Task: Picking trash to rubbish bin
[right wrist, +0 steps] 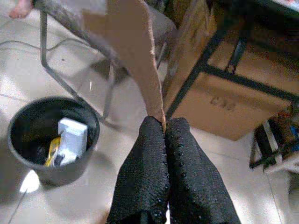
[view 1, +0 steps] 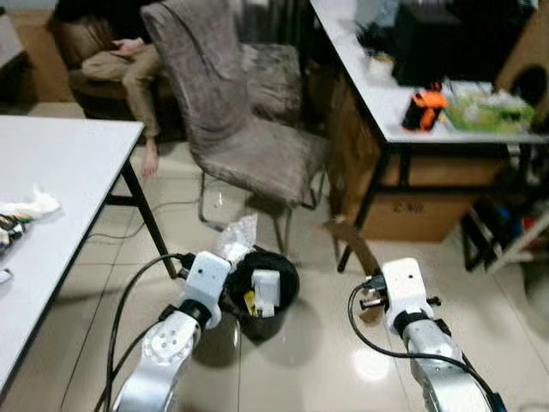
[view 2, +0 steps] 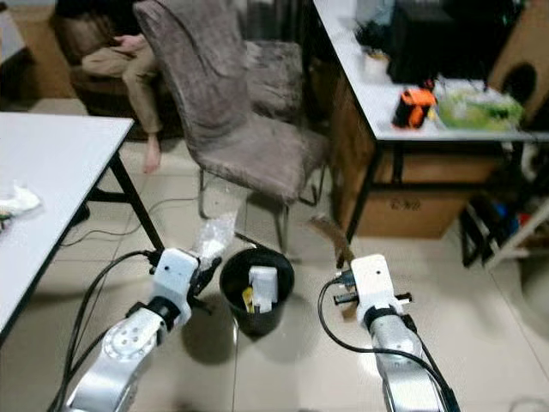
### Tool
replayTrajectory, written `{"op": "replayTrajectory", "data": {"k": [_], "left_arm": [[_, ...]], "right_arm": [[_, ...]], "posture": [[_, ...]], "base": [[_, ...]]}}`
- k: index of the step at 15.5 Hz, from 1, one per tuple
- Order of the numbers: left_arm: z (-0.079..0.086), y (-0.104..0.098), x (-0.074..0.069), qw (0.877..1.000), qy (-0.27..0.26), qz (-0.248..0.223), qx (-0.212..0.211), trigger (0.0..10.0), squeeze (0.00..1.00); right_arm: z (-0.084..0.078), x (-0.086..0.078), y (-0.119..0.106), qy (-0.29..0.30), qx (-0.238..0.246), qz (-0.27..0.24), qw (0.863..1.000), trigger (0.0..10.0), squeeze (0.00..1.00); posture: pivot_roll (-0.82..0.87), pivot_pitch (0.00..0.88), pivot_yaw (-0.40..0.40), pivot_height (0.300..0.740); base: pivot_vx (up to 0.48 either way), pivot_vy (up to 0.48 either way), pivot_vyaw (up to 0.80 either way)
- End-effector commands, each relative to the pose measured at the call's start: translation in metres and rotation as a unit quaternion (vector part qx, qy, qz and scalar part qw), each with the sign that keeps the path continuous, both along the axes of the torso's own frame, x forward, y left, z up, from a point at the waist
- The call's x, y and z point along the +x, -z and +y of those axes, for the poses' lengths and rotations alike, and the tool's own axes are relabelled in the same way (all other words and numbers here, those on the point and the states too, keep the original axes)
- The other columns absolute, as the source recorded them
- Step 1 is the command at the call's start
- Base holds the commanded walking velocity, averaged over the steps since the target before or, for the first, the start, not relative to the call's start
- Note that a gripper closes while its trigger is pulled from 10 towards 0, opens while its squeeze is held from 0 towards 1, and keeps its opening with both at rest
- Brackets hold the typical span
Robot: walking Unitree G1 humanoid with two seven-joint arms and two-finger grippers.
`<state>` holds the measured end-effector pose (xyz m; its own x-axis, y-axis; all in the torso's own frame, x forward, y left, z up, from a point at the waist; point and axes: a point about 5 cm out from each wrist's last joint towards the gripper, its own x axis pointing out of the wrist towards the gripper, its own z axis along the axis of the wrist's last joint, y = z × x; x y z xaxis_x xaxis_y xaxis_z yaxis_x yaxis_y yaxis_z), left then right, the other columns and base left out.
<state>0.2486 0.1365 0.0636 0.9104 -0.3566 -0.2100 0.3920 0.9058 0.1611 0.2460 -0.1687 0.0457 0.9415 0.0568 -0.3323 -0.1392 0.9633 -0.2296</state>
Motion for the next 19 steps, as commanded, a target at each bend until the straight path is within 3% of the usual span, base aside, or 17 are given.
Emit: {"op": "replayTrajectory", "data": {"k": [1, 11, 14, 19], "left_arm": [[0.007, -0.001, 0.000, 1.000, -0.005, -0.002, 0.008, 10.0, 0.00], [0.009, -0.001, -0.001, 1.000, -0.005, -0.001, 0.014, 10.0, 0.00], [0.012, -0.001, -0.003, 1.000, -0.006, 0.001, 0.015, 10.0, 0.00], [0.036, -0.005, -0.014, 0.999, -0.017, 0.007, 0.037, 10.0, 0.00]], "right_arm": [[0.007, 0.000, 0.000, -0.010, 0.005, -0.001, 1.000, 10.0, 0.00], [0.012, 0.001, 0.005, -0.027, 0.009, 0.011, 1.000, 10.0, 0.00], [0.021, 0.003, 0.008, -0.065, 0.023, 0.025, 0.997, 10.0, 0.00], [0.039, 0.011, 0.028, -0.131, 0.039, 0.070, 0.988, 10.0, 0.00]], "posture": [[-0.03, 0.075, -0.029, 0.740], [-0.03, 0.084, -0.029, 0.740], [-0.02, 0.098, -0.029, 0.740], [0.01, 0.125, -0.026, 0.740]], "base": [[0.382, 0.000, 0.00], [0.387, 0.000, 0.00], [0.386, 0.000, 0.00], [0.067, 0.000, 0.00]]}}
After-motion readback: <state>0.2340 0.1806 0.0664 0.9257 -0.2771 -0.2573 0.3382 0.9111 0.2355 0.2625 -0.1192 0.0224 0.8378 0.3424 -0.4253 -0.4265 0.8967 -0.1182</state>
